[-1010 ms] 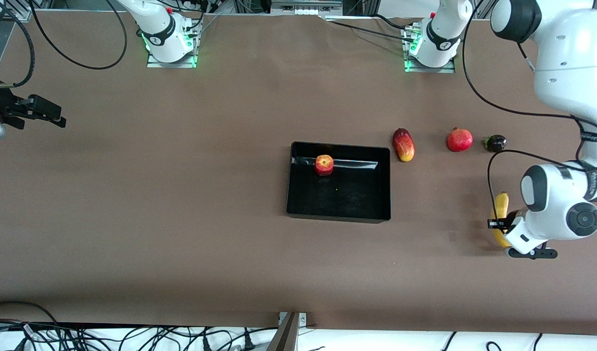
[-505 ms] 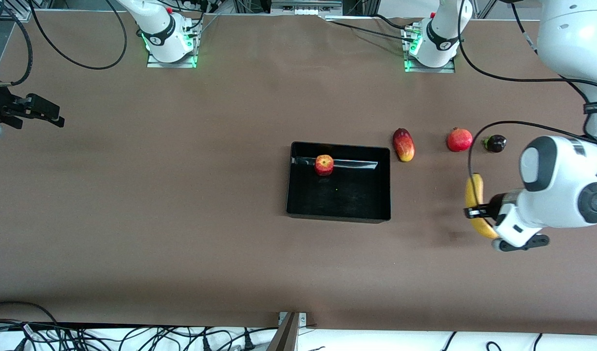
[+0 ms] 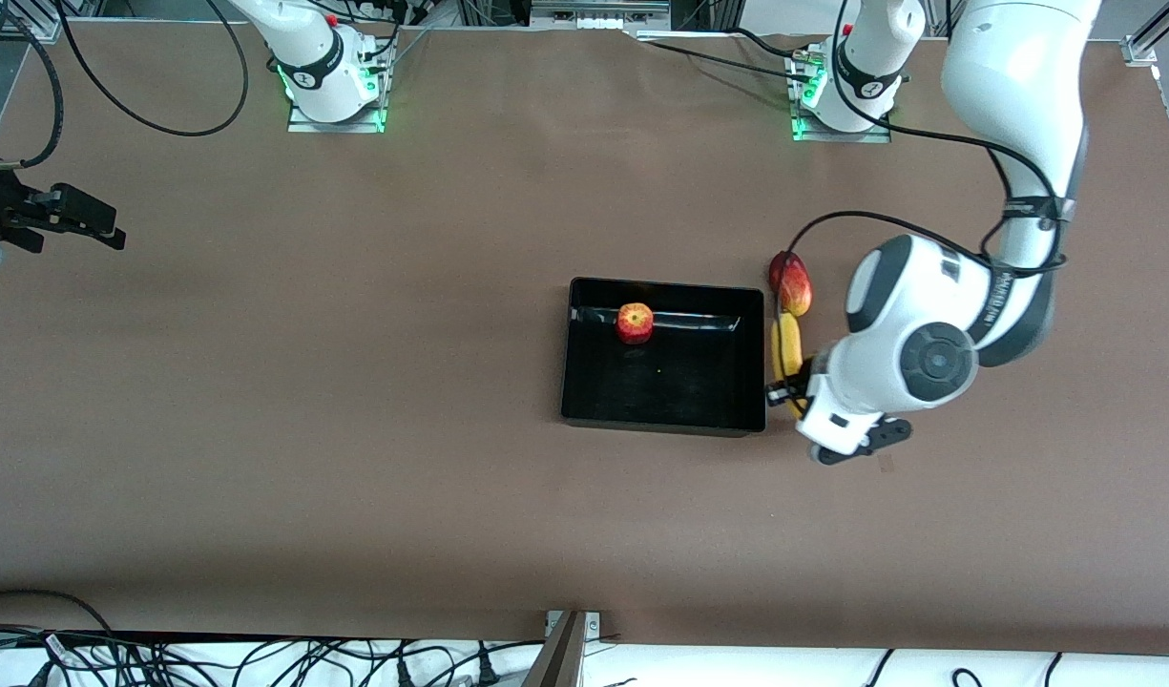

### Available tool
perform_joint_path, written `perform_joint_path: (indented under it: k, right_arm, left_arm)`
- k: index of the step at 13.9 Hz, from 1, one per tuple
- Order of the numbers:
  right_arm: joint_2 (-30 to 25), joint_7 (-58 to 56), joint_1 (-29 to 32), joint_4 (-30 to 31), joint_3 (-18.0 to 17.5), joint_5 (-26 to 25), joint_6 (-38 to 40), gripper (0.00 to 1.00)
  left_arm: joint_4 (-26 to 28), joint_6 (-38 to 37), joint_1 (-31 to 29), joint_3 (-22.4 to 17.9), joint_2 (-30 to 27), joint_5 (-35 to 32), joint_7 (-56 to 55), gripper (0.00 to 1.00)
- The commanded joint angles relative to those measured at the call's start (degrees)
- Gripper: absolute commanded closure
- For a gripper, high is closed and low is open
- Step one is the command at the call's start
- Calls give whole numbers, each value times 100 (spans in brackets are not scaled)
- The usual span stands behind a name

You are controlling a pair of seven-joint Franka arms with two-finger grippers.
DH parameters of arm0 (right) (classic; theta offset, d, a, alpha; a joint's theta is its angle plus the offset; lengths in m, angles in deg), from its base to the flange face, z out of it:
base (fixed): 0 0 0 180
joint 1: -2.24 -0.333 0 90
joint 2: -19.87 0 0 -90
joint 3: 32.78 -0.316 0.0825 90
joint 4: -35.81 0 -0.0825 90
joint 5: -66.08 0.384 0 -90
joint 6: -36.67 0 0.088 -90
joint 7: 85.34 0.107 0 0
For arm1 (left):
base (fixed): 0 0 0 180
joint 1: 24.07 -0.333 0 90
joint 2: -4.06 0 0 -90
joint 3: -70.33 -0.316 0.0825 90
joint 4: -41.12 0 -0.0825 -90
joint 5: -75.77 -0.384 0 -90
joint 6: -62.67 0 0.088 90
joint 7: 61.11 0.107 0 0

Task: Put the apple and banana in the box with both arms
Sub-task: 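Lift the banana and carry it toward the box with the left gripper, then lower the banana into the box and open the left gripper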

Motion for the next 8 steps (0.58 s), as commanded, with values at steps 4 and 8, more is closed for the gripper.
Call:
perform_joint_path:
  k: [4, 8]
  right_arm:
    - [-21, 81, 38, -63, -26, 18, 57, 0]
    - [-21, 81, 38, -63, -26, 18, 75, 0]
  left_arm:
    - [166, 322, 697, -35, 37, 46, -17, 100]
    - [201, 849, 1049, -35, 432, 2, 18, 100]
